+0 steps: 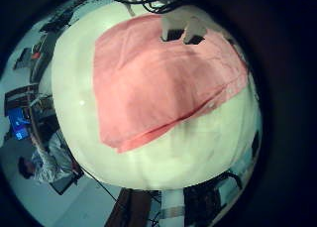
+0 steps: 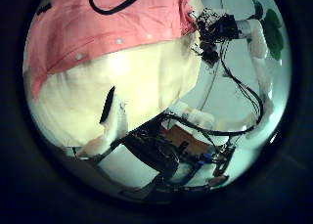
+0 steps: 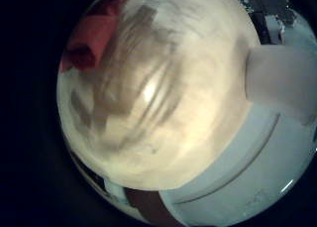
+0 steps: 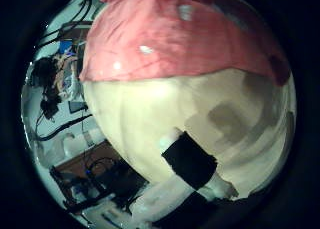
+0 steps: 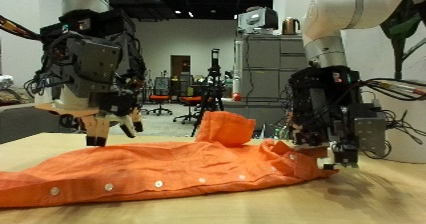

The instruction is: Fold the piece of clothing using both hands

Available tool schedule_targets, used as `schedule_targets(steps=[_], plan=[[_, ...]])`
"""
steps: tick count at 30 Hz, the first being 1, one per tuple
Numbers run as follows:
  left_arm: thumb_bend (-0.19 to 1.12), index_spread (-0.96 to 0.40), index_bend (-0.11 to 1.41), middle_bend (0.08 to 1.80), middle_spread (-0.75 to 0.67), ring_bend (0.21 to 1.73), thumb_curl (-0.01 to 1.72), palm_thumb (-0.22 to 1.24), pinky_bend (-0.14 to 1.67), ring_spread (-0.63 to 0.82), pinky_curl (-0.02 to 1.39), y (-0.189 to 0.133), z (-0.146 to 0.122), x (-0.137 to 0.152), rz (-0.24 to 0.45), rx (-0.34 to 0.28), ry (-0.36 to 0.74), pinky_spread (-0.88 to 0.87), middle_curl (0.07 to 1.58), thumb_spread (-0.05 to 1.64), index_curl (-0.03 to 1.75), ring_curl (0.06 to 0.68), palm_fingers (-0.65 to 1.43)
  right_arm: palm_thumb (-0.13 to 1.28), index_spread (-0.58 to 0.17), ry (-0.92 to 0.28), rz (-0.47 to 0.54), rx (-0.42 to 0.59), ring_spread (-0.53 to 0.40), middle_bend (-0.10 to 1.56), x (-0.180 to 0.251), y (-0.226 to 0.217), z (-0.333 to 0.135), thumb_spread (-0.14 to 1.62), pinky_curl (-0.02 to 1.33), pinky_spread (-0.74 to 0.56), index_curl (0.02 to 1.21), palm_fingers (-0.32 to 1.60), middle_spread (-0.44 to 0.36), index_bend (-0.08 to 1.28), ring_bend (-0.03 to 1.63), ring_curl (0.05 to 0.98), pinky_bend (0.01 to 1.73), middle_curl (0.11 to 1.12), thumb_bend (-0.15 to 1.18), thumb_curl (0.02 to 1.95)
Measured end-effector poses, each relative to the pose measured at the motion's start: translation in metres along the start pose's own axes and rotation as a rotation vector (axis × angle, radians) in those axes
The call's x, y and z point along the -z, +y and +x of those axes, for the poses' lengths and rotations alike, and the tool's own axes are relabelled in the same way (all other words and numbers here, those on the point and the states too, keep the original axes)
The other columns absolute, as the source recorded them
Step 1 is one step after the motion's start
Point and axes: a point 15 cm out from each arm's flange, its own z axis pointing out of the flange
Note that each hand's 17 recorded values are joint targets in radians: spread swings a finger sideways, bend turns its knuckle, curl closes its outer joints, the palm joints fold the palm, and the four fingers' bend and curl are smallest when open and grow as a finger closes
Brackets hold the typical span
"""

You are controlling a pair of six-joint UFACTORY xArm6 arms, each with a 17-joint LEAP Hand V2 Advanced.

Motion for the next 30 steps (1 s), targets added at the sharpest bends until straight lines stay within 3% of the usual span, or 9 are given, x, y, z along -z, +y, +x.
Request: schedule_targets(steps=[7, 18, 23, 25, 30], plan=[[-0.02, 0.11, 0.17, 0.19, 0.3, 0.53, 0.41, 0.57, 0.36, 0.47, 0.31, 0.003, -0.004, 0.004, -0.001, -0.006, -0.019, 0.42, 0.32, 1.14, 0.35, 0.201, 0.04, 0.36, -0.334, -0.023, -0.056, -0.024, 0.105, 0.23, -0.007, 0.013, 0.001, 1.42, 0.25, 0.23, 0.38, 0.2, -0.104, 0.21, 0.21, 0.201, 0.24, 0.34, -0.01, 0.2], [-0.02, 0.11, 0.17, 0.18, 0.29, 0.53, 0.41, 0.57, 0.35, 0.47, 0.31, 0.011, -0.004, 0.014, 0.012, -0.004, -0.024, 0.42, 0.31, 1.14, 0.34, 0.203, 0.05, 0.35, -0.339, 0.014, 0.061, -0.072, 0.111, 0.19, 0.052, 0.029, 0.023, 1.41, 0.28, 0.25, 0.36, 0.2, -0.059, 0.18, 0.19, 0.206, 0.22, 0.33, -0.01, 0.2], [-0.02, 0.11, 0.17, 0.18, 0.29, 0.53, 0.41, 0.56, 0.34, 0.47, 0.31, 0.02, -0.001, 0.018, 0.025, -0.008, -0.022, 0.42, 0.31, 1.14, 0.34, 0.204, 0.05, 0.43, -0.365, 0.024, 0.078, -0.072, 0.121, 0.17, 0.062, 0.03, 0.023, 1.34, 0.29, 0.25, 0.33, 0.16, -0.051, 0.15, 0.23, 0.224, 0.25, 0.32, 0.0, 0.23], [-0.02, 0.11, 0.17, 0.18, 0.3, 0.52, 0.41, 0.56, 0.34, 0.47, 0.31, 0.025, -0.001, 0.016, 0.022, -0.007, -0.024, 0.42, 0.31, 1.14, 0.34, 0.202, 0.05, 0.46, -0.379, 0.025, 0.074, -0.063, 0.134, 0.16, 0.06, 0.029, 0.022, 1.21, 0.31, 0.25, 0.31, 0.09, -0.06, 0.14, 0.26, 0.24, 0.3, 0.3, -0.01, 0.26], [-0.02, 0.11, 0.17, 0.18, 0.29, 0.52, 0.4, 0.56, 0.34, 0.47, 0.31, 0.03, 0.0, 0.021, 0.035, -0.007, -0.029, 0.42, 0.3, 1.14, 0.34, 0.202, 0.05, 0.46, -0.384, 0.051, 0.017, -0.003, 0.147, 0.18, 0.038, 0.012, 0.004, 1.09, 0.33, 0.25, 0.29, 0.05, -0.047, 0.15, 0.27, 0.246, 0.34, 0.3, -0.03, 0.27]])
